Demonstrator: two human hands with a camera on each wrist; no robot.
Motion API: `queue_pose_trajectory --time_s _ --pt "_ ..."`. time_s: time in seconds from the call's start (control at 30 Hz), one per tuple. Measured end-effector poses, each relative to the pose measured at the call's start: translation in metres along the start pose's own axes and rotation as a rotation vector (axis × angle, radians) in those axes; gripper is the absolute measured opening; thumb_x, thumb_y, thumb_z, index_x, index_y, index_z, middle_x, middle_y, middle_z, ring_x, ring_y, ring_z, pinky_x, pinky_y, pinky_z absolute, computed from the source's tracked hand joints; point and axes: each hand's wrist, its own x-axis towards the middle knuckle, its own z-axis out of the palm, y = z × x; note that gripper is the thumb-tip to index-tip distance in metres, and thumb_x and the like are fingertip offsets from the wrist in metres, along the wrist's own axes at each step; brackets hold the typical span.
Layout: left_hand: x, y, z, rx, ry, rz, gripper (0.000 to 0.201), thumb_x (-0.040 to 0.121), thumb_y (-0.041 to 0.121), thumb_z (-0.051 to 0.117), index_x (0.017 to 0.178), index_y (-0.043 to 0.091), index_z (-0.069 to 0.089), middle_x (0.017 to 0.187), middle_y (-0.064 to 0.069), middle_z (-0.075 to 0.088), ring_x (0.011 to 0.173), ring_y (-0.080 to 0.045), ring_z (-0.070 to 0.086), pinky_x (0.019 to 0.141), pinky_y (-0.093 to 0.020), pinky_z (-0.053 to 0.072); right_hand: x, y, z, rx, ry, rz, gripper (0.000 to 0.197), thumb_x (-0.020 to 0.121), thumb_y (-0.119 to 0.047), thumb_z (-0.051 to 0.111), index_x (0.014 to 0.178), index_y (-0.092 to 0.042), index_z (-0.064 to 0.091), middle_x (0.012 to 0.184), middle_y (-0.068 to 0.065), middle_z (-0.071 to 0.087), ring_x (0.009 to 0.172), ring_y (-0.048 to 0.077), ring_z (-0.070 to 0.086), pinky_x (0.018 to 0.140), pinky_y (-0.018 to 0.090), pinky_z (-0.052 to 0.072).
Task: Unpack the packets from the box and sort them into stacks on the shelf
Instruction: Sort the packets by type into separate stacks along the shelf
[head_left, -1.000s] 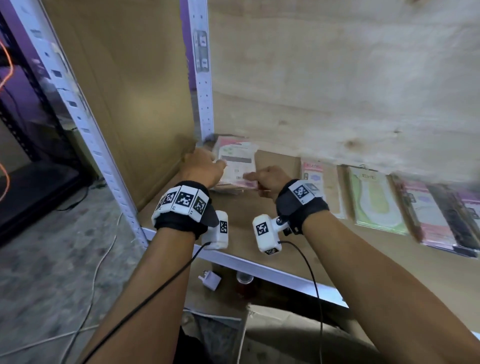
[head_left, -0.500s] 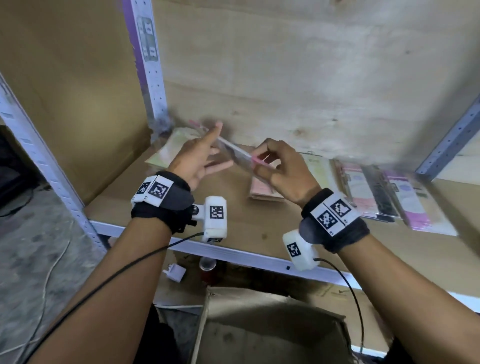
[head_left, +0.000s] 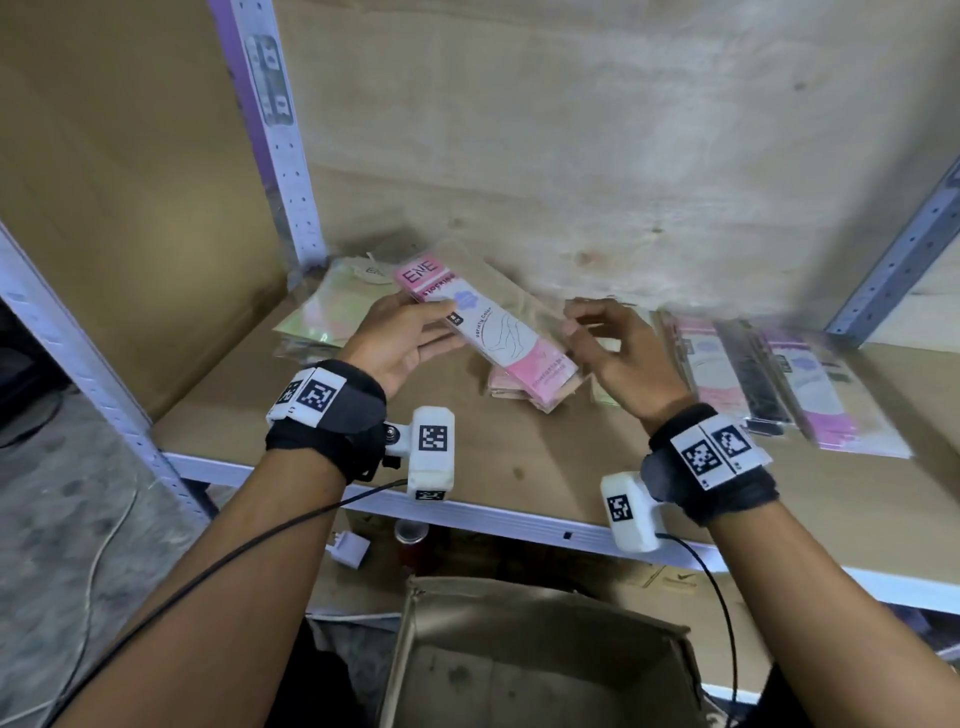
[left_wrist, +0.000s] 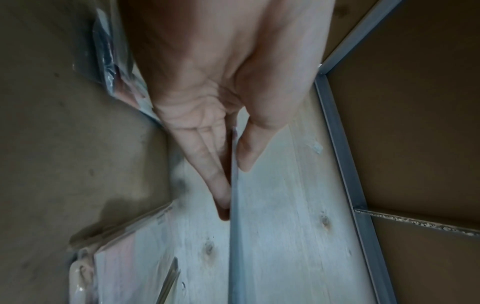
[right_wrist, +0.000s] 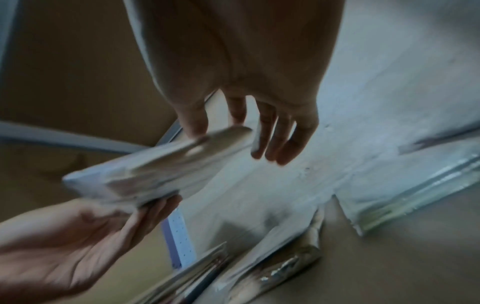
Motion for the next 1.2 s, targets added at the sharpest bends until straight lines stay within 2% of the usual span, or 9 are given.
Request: queue_pose_trajectory --time_s 0.13,0.27,0.33,0.43,0.6,0.73,0.8,1.0,1.2 --pt "0.001 -0.005 0.005 0.004 -0.045 -0.009 0.031 0.098 0.003 0.056 0.129 -0.002 0.056 0.119 -0.018 0.071 0.1 -0.025 0.072 0.075 -0.028 0.061 0.0 0.015 -0.008 0.383 -0.159 0.267 0.022 0.091 -0.023 0.069 0.109 -0.011 0.063 0.091 0.013 0.068 0.064 0.018 0.065 0.052 0.025 0.053" --pt "0.01 -0.011 0.01 0.074 0.001 -0.006 0.023 0.096 0.003 0.059 0.118 0.001 0.061 0.111 -0.017 0.074 0.101 -0.026 0.071 0.075 -0.028 0.062 -0.004 0.031 -0.017 0.625 -0.201 0.323 0.032 0.09 -0.013 0.067 0.12 -0.003 0.061 0.084 0.012 0.069 0.057 0.019 0.063 0.045 0.023 0.052" --pt "0.018 -0.01 0.006 0.059 0.075 0.024 0.02 0.094 0.007 0.063 0.114 0.004 0.064 0.106 -0.012 0.075 0.101 -0.024 0.071 0.078 -0.028 0.062 -0.005 0.038 -0.022 0.624 -0.209 0.305 0.026 0.09 -0.012 0.067 0.115 -0.005 0.064 0.078 0.01 0.071 0.056 0.017 0.064 0.045 0.023 0.053" --pt "0.028 -0.005 -0.003 0.062 0.175 0.078 0.041 0.091 0.022 0.071 0.128 0.006 0.061 0.107 -0.008 0.074 0.092 -0.017 0.072 0.075 -0.025 0.059 -0.006 0.046 -0.03 0.606 -0.205 0.297 0.023 0.09 -0.013 0.067 0.113 -0.009 0.069 0.077 0.008 0.072 0.056 0.016 0.064 0.045 0.023 0.052" --pt "0.029 -0.003 -0.006 0.294 0.195 0.127 0.035 0.088 0.042 0.071 0.109 0.014 0.073 0.093 -0.006 0.077 0.058 -0.004 0.069 0.048 -0.013 0.047 -0.007 0.056 -0.039 0.559 -0.21 0.33 0.028 0.089 -0.013 0.068 0.116 -0.007 0.069 0.08 0.006 0.07 0.062 0.023 0.055 0.051 0.028 0.049" --pt "0.028 -0.008 -0.001 0.342 0.149 0.128 0.028 0.095 0.03 0.066 0.107 0.005 0.071 0.096 -0.013 0.074 0.062 -0.009 0.068 0.065 -0.02 0.055 -0.005 0.062 -0.047 0.628 -0.116 0.419 0.033 0.084 -0.015 0.074 0.115 -0.008 0.067 0.082 0.01 0.066 0.073 0.027 0.058 0.064 0.035 0.048" --pt "0.029 -0.012 0.005 0.305 0.158 0.107 0.02 0.097 0.027 0.062 0.101 0.008 0.069 0.092 -0.01 0.071 0.072 -0.016 0.066 0.083 -0.035 0.05 -0.005 0.063 -0.049 0.69 -0.077 0.47 0.039 0.079 -0.02 0.078 0.113 -0.009 0.062 0.087 0.007 0.072 0.078 0.028 0.064 0.065 0.034 0.054" --pt "0.03 -0.018 0.016 0.139 0.182 0.158 0.017 0.102 0.025 0.055 0.092 0.013 0.063 0.085 -0.004 0.067 0.068 -0.01 0.065 0.069 -0.028 0.049 -0.008 0.062 -0.049 0.761 -0.13 0.516 0.033 0.084 -0.015 0.075 0.111 -0.001 0.064 0.108 0.019 0.073 0.093 0.031 0.069 0.076 0.038 0.061" --pt "0.031 -0.016 0.014 0.315 0.133 0.11 0.028 0.104 0.026 0.046 0.11 0.007 0.066 0.096 -0.007 0.073 0.081 -0.016 0.069 0.081 -0.035 0.055 -0.011 0.063 -0.054 0.699 -0.124 0.49 0.019 0.087 -0.013 0.072 0.104 -0.005 0.07 0.098 0.012 0.075 0.086 0.023 0.07 0.085 0.038 0.059"
